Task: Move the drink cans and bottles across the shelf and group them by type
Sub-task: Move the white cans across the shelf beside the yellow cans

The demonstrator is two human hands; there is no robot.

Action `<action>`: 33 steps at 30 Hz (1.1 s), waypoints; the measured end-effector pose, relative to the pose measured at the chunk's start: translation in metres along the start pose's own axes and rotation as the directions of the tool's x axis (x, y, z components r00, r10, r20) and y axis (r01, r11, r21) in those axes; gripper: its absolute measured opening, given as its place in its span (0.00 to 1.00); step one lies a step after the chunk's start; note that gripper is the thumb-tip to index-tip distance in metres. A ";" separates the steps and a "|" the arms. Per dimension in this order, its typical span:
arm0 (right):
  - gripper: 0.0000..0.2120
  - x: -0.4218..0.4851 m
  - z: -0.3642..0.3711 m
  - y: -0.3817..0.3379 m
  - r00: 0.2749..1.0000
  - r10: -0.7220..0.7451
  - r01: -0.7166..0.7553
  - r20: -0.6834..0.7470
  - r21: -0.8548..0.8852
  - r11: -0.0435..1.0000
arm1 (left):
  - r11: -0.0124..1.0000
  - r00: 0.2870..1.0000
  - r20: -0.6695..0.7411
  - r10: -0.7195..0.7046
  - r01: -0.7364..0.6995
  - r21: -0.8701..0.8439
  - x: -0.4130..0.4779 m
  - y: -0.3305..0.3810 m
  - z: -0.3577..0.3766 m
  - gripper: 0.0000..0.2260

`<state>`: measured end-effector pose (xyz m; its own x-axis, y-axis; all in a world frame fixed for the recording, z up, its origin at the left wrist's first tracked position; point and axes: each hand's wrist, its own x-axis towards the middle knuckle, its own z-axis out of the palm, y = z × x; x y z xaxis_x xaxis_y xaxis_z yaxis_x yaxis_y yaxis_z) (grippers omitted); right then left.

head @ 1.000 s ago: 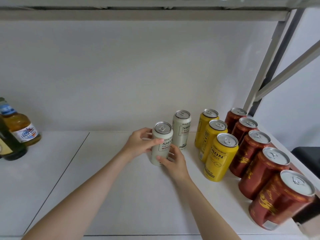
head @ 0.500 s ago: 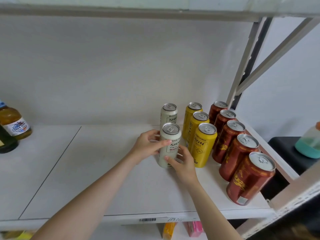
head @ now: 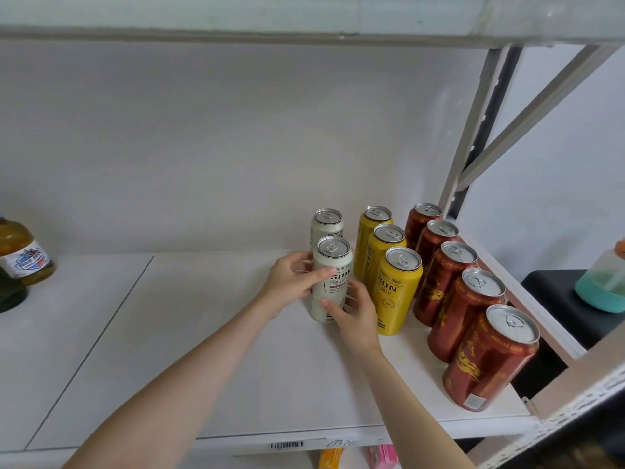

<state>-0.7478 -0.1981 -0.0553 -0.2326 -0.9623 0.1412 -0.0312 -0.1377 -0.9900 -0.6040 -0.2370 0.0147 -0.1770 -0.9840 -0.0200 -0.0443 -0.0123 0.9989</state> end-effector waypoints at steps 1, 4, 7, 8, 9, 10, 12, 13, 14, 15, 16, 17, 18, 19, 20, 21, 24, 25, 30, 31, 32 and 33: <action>0.26 0.002 0.001 0.000 1.000 -0.001 0.001 -0.004 -0.002 1.000 | 1.000 1.000 -0.004 0.000 0.000 -0.002 0.003 0.000 0.000 0.17; 0.25 0.009 0.005 0.001 1.000 -0.008 0.008 -0.017 0.001 1.000 | 1.000 1.000 -0.027 -0.002 0.002 -0.005 0.013 -0.001 0.000 0.17; 0.26 0.014 0.009 0.004 0.999 -0.008 0.008 -0.036 0.000 1.000 | 1.000 0.999 -0.035 -0.012 0.011 -0.006 0.021 -0.003 -0.001 0.17; 0.26 0.016 0.010 0.004 0.999 -0.011 0.011 -0.041 -0.002 1.000 | 1.000 0.999 -0.035 -0.013 0.013 -0.008 0.024 -0.004 -0.002 0.17; 0.26 0.017 0.011 0.005 0.999 -0.014 0.014 -0.046 -0.004 1.000 | 1.000 0.999 -0.036 -0.014 0.014 -0.008 0.026 -0.004 -0.003 0.17; 0.26 0.019 0.012 0.005 0.999 -0.016 0.016 -0.049 -0.006 1.000 | 1.000 0.999 -0.037 -0.015 0.015 -0.008 0.028 -0.004 -0.003 0.17; 0.26 0.022 0.014 0.004 0.998 -0.018 0.018 -0.054 -0.008 1.000 | 1.000 0.999 -0.043 -0.014 0.014 -0.013 0.031 -0.005 -0.003 0.17; 0.26 0.023 0.015 0.004 0.998 -0.018 0.017 -0.056 -0.010 1.000 | 1.000 0.999 -0.046 -0.015 0.014 -0.018 0.032 -0.005 -0.003 0.16; 0.26 0.023 0.015 0.004 0.998 -0.018 0.018 -0.058 -0.012 1.000 | 1.000 0.999 -0.048 -0.014 0.013 -0.020 0.032 -0.005 -0.003 0.16; 0.26 0.024 0.015 0.004 0.998 -0.020 0.019 -0.060 -0.015 1.000 | 1.000 0.999 -0.046 -0.013 0.012 -0.018 0.033 -0.006 -0.004 0.16; 0.26 0.024 0.015 0.005 0.998 -0.022 0.021 -0.061 -0.018 1.000 | 1.000 0.999 -0.042 -0.010 0.009 -0.016 0.034 -0.006 -0.004 0.16; 0.26 0.024 0.015 0.005 0.998 -0.024 0.023 -0.063 -0.021 1.000 | 1.000 0.999 -0.039 -0.008 0.007 -0.017 0.034 -0.007 -0.005 0.16; 0.26 0.024 0.015 0.005 0.997 -0.025 0.023 -0.066 -0.024 0.999 | 1.000 0.999 -0.037 -0.006 0.005 -0.018 0.035 -0.007 -0.005 0.16; 0.25 0.023 0.015 0.005 0.997 -0.023 0.021 -0.070 -0.028 0.999 | 1.000 0.999 -0.035 -0.004 0.004 -0.018 0.035 -0.008 -0.005 0.15; 0.25 0.023 0.015 0.005 0.997 -0.018 0.016 -0.072 -0.031 0.999 | 1.000 0.999 -0.032 -0.002 0.002 -0.018 0.035 -0.009 -0.006 0.15; 0.25 0.023 0.015 0.005 0.997 -0.014 0.011 -0.073 -0.035 0.999 | 1.000 1.000 -0.030 0.000 -0.001 -0.015 0.035 -0.009 -0.006 0.15; 0.25 0.022 0.016 0.004 0.997 0.002 -0.006 -0.076 -0.052 0.999 | 0.999 1.000 -0.015 0.016 -0.016 0.035 0.033 -0.009 -0.008 0.20; 0.25 0.021 0.016 0.004 0.997 0.009 -0.014 -0.082 -0.064 0.998 | 0.996 1.000 -0.007 0.027 -0.026 0.086 0.032 -0.008 -0.009 0.23; 0.33 0.012 0.015 0.000 0.989 0.062 -0.089 -0.136 -0.202 0.975 | 0.904 0.993 -0.016 0.113 -0.096 0.416 0.023 -0.002 -0.022 0.21; 0.34 0.010 0.014 -0.002 0.986 0.075 -0.110 -0.146 -0.243 0.964 | 0.880 0.989 -0.021 0.145 -0.119 0.460 0.020 -0.002 -0.025 0.18; 0.35 0.006 0.014 -0.004 0.984 0.086 -0.129 -0.157 -0.286 0.950 | 0.840 0.982 -0.026 0.187 -0.146 0.523 0.017 -0.002 -0.029 0.17; 0.35 0.002 0.013 -0.006 0.982 0.091 -0.142 -0.165 -0.331 0.933 | 0.781 0.973 -0.027 0.230 -0.168 0.601 0.013 -0.003 -0.032 0.17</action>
<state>-0.7354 -0.2021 -0.0488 -0.3913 -0.9190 0.0482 -0.3181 0.0859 -0.9441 -0.5746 -0.2554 0.0124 -0.1563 -0.9648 0.2113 -0.5958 0.2627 0.7589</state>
